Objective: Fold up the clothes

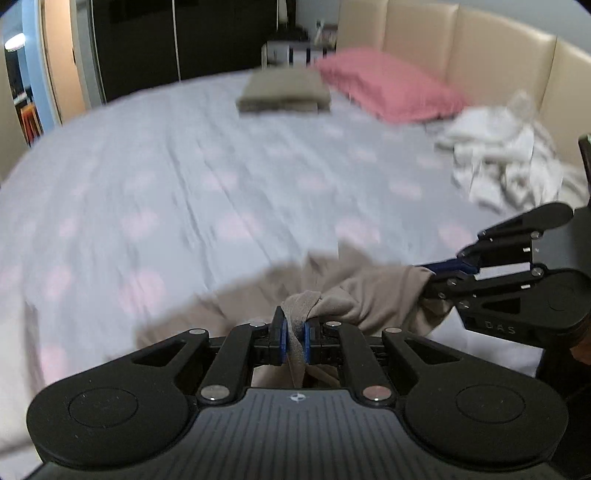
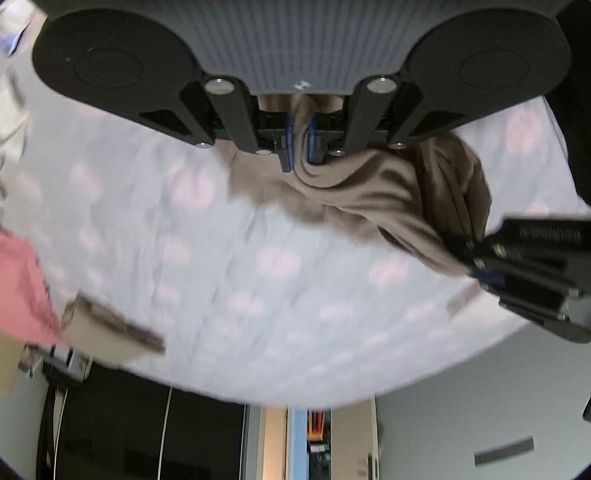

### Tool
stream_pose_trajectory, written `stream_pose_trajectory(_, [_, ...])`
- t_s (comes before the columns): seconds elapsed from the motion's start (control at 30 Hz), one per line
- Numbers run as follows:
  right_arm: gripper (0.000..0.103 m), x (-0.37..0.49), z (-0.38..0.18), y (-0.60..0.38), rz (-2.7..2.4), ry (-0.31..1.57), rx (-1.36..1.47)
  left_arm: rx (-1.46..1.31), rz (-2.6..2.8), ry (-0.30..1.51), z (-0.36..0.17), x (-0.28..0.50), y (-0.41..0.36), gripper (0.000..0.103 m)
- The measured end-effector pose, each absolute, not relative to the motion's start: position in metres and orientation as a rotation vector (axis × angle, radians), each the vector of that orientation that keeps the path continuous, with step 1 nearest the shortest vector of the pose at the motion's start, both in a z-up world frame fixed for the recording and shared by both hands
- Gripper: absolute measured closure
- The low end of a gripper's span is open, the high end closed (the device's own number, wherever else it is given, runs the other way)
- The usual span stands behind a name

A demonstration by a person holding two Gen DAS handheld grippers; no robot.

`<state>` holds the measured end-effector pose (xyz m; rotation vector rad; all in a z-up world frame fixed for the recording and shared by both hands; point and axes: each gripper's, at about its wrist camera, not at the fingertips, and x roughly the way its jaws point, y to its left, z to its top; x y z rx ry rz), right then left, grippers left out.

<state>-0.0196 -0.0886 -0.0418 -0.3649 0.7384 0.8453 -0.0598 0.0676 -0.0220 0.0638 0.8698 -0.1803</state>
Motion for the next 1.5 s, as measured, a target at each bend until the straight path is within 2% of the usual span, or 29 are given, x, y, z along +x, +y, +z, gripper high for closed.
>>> stream_pose_trajectory(0.1, [0.094, -0.023, -0.074, -0.092, 0.835, 0.788, -0.354, 0.051, -0.181, 0.912, -0.054, -0.072, 0.066, 0.097])
stream_pose_trajectory(0.3, [0.091, 0.012, -0.090, -0.064, 0.830, 0.854, -0.400, 0.078, -0.187, 0.955, -0.087, -0.087, 0.060, 0.095])
stream_pose_trajectory(0.33, [0.082, 0.008, -0.090, -0.067, 0.823, 0.855, -0.406, 0.089, -0.190, 0.956, -0.088, -0.088, 0.059, 0.087])
stream_pose_trajectory(0.37, [0.063, 0.005, -0.089, -0.070, 0.816, 0.856, -0.412, 0.103, -0.190, 0.957, -0.086, -0.089, 0.060, 0.080])
stream_pose_trajectory(0.43, [0.059, 0.001, -0.086, -0.075, 0.810, 0.848, -0.418, 0.131, -0.199, 0.948, -0.079, -0.094, 0.063, 0.073])
stream_pose_trajectory(0.47, [0.059, 0.002, -0.083, -0.077, 0.816, 0.848, -0.421, 0.144, -0.206, 0.940, -0.074, -0.097, 0.064, 0.063])
stream_pose_trajectory(0.53, [0.058, 0.002, -0.074, -0.082, 0.828, 0.840, -0.433, 0.172, -0.231, 0.916, -0.063, -0.107, 0.071, 0.051])
stream_pose_trajectory(0.57, [0.055, 0.000, -0.068, -0.085, 0.839, 0.833, -0.437, 0.186, -0.248, 0.902, -0.057, -0.113, 0.075, 0.050])
stream_pose_trajectory(0.77, [0.053, -0.011, -0.035, -0.090, 0.925, 0.790, -0.481, 0.258, -0.275, 0.884, -0.040, -0.128, 0.101, 0.049])
stream_pose_trajectory(0.9, [0.053, -0.019, -0.024, -0.080, 0.977, 0.755, -0.508, 0.271, -0.284, 0.860, -0.046, -0.125, 0.112, 0.053])
stream_pose_trajectory(1.1, [0.055, -0.029, -0.032, -0.064, 1.021, 0.733, -0.523, 0.344, -0.327, 0.779, -0.063, -0.128, 0.113, 0.053])
stream_pose_trajectory(1.2, [0.056, -0.032, -0.039, -0.062, 0.996, 0.714, -0.523, 0.293, -0.307, 0.772, -0.068, -0.128, 0.115, 0.053])
stream_pose_trajectory(1.27, [0.062, -0.032, -0.042, -0.062, 0.968, 0.700, -0.507, 0.257, -0.301, 0.782, -0.071, -0.126, 0.116, 0.053])
stream_pose_trajectory(1.37, [0.061, -0.035, -0.045, -0.061, 0.969, 0.654, -0.515, 0.260, -0.308, 0.813, -0.077, -0.120, 0.116, 0.053])
stream_pose_trajectory(1.5, [0.059, -0.039, -0.048, -0.057, 0.995, 0.617, -0.552, 0.294, -0.322, 0.846, -0.082, -0.116, 0.112, 0.062])
